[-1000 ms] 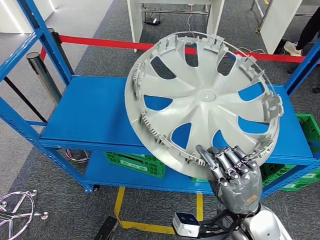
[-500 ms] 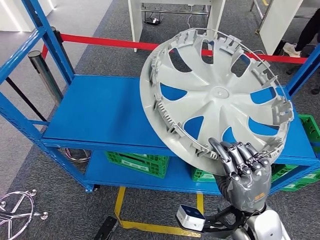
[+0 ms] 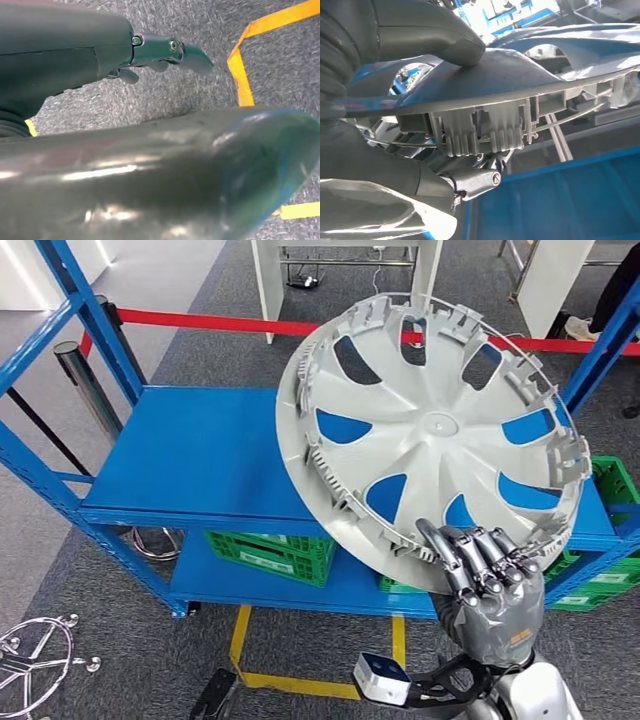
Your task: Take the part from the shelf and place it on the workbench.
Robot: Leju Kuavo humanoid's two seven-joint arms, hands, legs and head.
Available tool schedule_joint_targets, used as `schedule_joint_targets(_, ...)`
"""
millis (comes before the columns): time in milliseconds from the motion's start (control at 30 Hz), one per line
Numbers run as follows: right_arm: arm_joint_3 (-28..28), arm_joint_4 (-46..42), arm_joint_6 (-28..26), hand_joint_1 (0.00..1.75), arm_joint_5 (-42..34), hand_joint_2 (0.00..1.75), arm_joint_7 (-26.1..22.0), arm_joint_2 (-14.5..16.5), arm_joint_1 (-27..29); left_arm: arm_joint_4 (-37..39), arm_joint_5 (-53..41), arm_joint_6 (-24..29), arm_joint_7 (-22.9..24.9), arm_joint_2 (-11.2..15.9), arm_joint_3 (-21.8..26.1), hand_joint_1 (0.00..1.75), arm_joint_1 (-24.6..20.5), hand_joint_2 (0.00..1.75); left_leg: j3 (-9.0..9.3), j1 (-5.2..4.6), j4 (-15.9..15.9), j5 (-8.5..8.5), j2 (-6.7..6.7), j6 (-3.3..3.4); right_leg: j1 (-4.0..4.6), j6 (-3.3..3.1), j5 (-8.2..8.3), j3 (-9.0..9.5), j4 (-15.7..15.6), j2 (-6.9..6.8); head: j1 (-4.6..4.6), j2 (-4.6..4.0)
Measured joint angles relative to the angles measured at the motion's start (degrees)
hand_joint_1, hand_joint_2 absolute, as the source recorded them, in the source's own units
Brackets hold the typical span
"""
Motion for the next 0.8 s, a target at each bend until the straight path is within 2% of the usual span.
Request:
schedule_joint_targets(33,0.01,-0.01,0.01,1.75,-0.02,1.75,0.02,0.00,0.00,0.00,0.00,0.00,0.01,0.01,0.00,0.00,-0.01,0.00,-0.35,0.09,0.33,-0.43,0.05,-0.25,0.01,-0.63,0.34,-0.41,0.05,-0.11,-0.05,0.00)
schedule_joint_targets(67,-0.01,-0.02,0.02,1.75,-0.03,1.75,0.09,0.01,-0.01,0.00,0.00,0.01,0.01,0.01,0.00,0.00,-0.04,0.00,-1.02,0.13,1.75,-1.87,0.10,-0.41,0.01,-1.31,0.76,-0.89,0.00,-0.27,-0.11,0.00)
schedule_joint_targets(133,-0.03,-0.04,0.03,1.75,-0.07,1.75,0.64,0.01,-0.03,0.00,-0.02,0.03,0.01,0.02,0.00,0.00,-0.08,0.00,-3.20,0.10,7.90,-6.77,0.19,-0.54,0.25,-2.35,1.65,-2.05,-0.03,-0.61,-0.34,0.00)
schedule_joint_targets(167,-0.04,-0.04,0.03,1.75,-0.07,1.75,1.12,0.01,-0.04,0.00,-0.04,0.05,0.01,0.03,0.00,0.00,-0.08,0.00,-4.32,0.05,11.88,-9.13,0.20,-0.54,0.47,-2.66,2.12,-2.70,-0.01,-0.72,-0.42,0.00)
schedule_joint_targets(200,-0.04,-0.03,0.03,1.75,-0.07,1.75,1.59,0.01,-0.04,0.00,-0.08,0.06,0.01,0.04,0.00,0.00,-0.08,0.00,-4.91,-0.03,14.85,-10.44,0.20,-0.45,0.70,-2.85,2.58,-3.32,0.01,-0.80,-0.46,0.00)
schedule_joint_targets(233,-0.03,-0.01,0.03,1.75,-0.07,1.75,1.96,0.00,-0.04,0.00,-0.11,0.07,0.01,0.05,0.00,0.00,-0.07,0.00,-4.69,-0.16,16.18,-10.60,0.20,-0.24,0.95,-2.96,3.07,-3.96,0.02,-0.85,-0.47,0.00)
schedule_joint_targets(267,-0.03,0.00,0.03,1.75,-0.07,1.75,2.18,0.00,-0.05,0.00,-0.15,0.07,0.01,0.06,0.00,0.00,-0.08,0.00,-3.40,-0.36,15.27,-9.67,0.19,0.16,1.22,-3.03,3.57,-4.58,0.03,-0.86,-0.48,0.00)
schedule_joint_targets(300,-0.01,0.01,0.03,1.75,-0.07,1.75,2.27,0.00,-0.04,0.00,-0.16,0.08,0.01,0.06,0.00,0.00,-0.09,0.00,-1.14,-0.67,12.33,-8.12,0.19,0.76,1.46,-3.06,4.05,-5.13,0.03,-0.84,-0.49,0.00)
schedule_joint_targets(333,0.02,0.01,0.03,1.75,-0.07,1.75,2.32,0.00,-0.03,0.00,-0.17,0.09,0.01,0.11,0.00,0.00,-0.15,0.00,1.66,-1.08,8.09,-6.97,0.21,1.65,1.61,-3.04,4.52,-5.59,0.03,-0.84,-0.49,0.00)
schedule_joint_targets(367,0.04,0.01,0.03,1.75,-0.07,1.75,2.36,0.00,-0.03,0.00,-0.17,0.10,0.01,0.15,0.00,0.00,-0.22,0.00,4.30,-1.43,3.85,-6.33,0.26,2.41,1.76,-2.91,4.97,-5.93,0.03,-0.85,-0.46,0.00)
schedule_joint_targets(400,0.07,0.01,0.03,1.75,-0.07,1.75,2.40,0.00,-0.03,0.00,-0.17,0.10,0.01,0.17,0.00,0.00,-0.30,0.00,6.11,-1.76,0.79,-6.13,0.27,2.87,1.75,-2.67,5.39,-6.12,-0.02,-0.92,-0.46,0.00)
schedule_joint_targets(433,0.10,0.01,0.03,1.75,-0.07,1.75,2.44,0.00,-0.04,0.00,-0.17,0.11,0.01,0.17,0.00,0.00,-0.37,0.00,7.00,-2.02,-1.00,-6.24,0.28,3.12,1.64,-2.34,5.82,-6.22,-0.12,-1.03,-0.48,0.00)
schedule_joint_targets(500,0.17,0.01,0.03,1.75,-0.07,1.75,2.52,0.00,-0.06,0.00,-0.16,0.10,0.06,0.05,0.00,0.00,-0.37,0.00,6.87,-2.17,-1.95,-5.35,0.28,3.02,1.49,-1.61,6.79,-6.33,-0.55,-1.17,-0.57,0.00)
schedule_joint_targets(533,0.21,0.01,0.03,1.75,-0.07,1.75,2.54,0.00,-0.04,0.00,-0.15,0.07,0.15,0.02,0.00,0.00,-0.37,0.00,6.53,-2.05,-2.42,-4.61,0.36,3.19,1.46,-1.33,6.56,-6.64,-0.46,-1.08,-0.57,0.00)
schedule_joint_targets(567,0.24,0.01,0.03,1.75,-0.07,1.75,2.55,0.00,-0.03,0.00,-0.15,0.03,0.25,0.02,0.00,0.00,-0.41,0.00,6.02,-1.88,-2.86,-3.74,0.46,3.41,1.47,-1.08,5.29,-7.26,0.41,-0.94,-0.54,0.00)
schedule_joint_targets(600,0.25,0.02,0.03,1.75,-0.07,1.75,2.55,0.00,-0.03,0.00,-0.16,-0.02,0.35,-0.01,0.00,0.00,-0.45,0.00,5.35,-1.66,-3.25,-2.86,0.55,3.60,1.46,-0.83,3.06,-8.11,2.35,-0.80,-0.48,0.00)
schedule_joint_targets(667,0.28,0.03,0.03,1.75,-0.02,1.75,2.54,-0.01,-0.01,0.00,-0.19,-0.09,0.44,-0.13,0.00,0.00,-0.49,0.00,3.65,-1.58,-3.29,-1.46,0.63,3.81,1.24,-0.30,-2.49,-10.04,9.24,-0.64,-0.45,0.00)
schedule_joint_targets(700,0.33,0.04,0.03,1.75,-0.01,1.75,2.53,-0.02,0.02,0.00,-0.19,-0.10,0.45,-0.20,0.00,0.00,-0.47,0.00,2.78,-1.56,-3.23,-0.80,0.66,3.74,1.13,-0.02,-4.00,-10.53,12.65,-0.64,-0.45,0.00)
schedule_joint_targets(733,0.38,0.04,0.03,1.75,0.01,1.75,2.52,-0.02,0.05,0.00,-0.20,-0.11,0.48,-0.25,0.00,0.00,-0.45,0.00,1.92,-1.52,-3.15,-0.14,0.69,3.62,1.02,0.22,-4.23,-10.42,14.84,-0.65,-0.48,0.00)
schedule_joint_targets(767,0.43,0.05,0.03,1.75,0.01,1.75,2.53,-0.02,0.07,0.00,-0.22,-0.11,0.51,-0.27,0.00,0.00,-0.44,0.00,1.02,-1.44,-3.00,0.49,0.72,3.46,0.90,0.44,-3.27,-9.40,15.17,-0.66,-0.48,0.00)
schedule_joint_targets(800,0.45,0.05,0.03,1.75,0.00,1.75,2.52,-0.02,0.07,0.00,-0.28,-0.11,0.55,-0.28,-0.01,0.00,-0.44,0.00,0.18,-1.33,-2.77,1.04,0.73,3.23,0.77,0.63,-1.65,-7.36,13.37,-0.66,-0.48,0.00)
